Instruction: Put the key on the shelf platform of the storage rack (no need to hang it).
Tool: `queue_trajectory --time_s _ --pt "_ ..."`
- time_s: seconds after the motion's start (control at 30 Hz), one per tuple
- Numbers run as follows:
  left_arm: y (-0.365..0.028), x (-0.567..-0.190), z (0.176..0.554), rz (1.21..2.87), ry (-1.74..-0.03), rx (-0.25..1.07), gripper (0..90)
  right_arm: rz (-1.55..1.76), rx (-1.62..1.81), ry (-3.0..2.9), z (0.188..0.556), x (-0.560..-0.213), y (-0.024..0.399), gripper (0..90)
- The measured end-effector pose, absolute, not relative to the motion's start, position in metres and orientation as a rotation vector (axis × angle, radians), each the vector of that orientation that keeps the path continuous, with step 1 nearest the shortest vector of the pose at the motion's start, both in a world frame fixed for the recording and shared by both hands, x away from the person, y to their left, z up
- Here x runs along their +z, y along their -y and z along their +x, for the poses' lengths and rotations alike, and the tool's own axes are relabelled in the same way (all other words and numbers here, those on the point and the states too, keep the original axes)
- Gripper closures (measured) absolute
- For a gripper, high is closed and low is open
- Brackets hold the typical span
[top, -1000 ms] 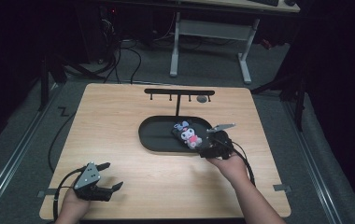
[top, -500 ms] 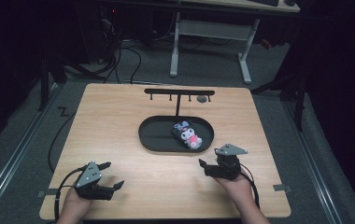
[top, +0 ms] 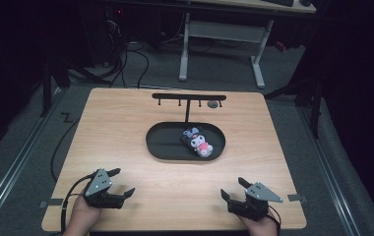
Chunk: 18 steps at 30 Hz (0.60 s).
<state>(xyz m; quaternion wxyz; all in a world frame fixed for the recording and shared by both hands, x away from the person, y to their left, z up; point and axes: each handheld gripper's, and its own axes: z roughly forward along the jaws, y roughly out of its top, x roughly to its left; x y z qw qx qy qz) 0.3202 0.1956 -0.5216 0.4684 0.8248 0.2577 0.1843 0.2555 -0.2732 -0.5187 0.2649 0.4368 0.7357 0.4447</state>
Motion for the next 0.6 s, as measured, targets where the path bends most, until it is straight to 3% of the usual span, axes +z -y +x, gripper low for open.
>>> queue_trajectory --time_s 0.27,0.6 --pt "-0.197 -0.523 0.318 2.04 -0.629 0.458 14.4 1.32 1.284 -1.846 0.267 -0.518 0.288 18.3" --pt "-0.217 -0.523 0.311 2.019 -0.669 0.466 13.7 1.317 1.29 -1.87 0.282 -0.52 0.276 20.5"
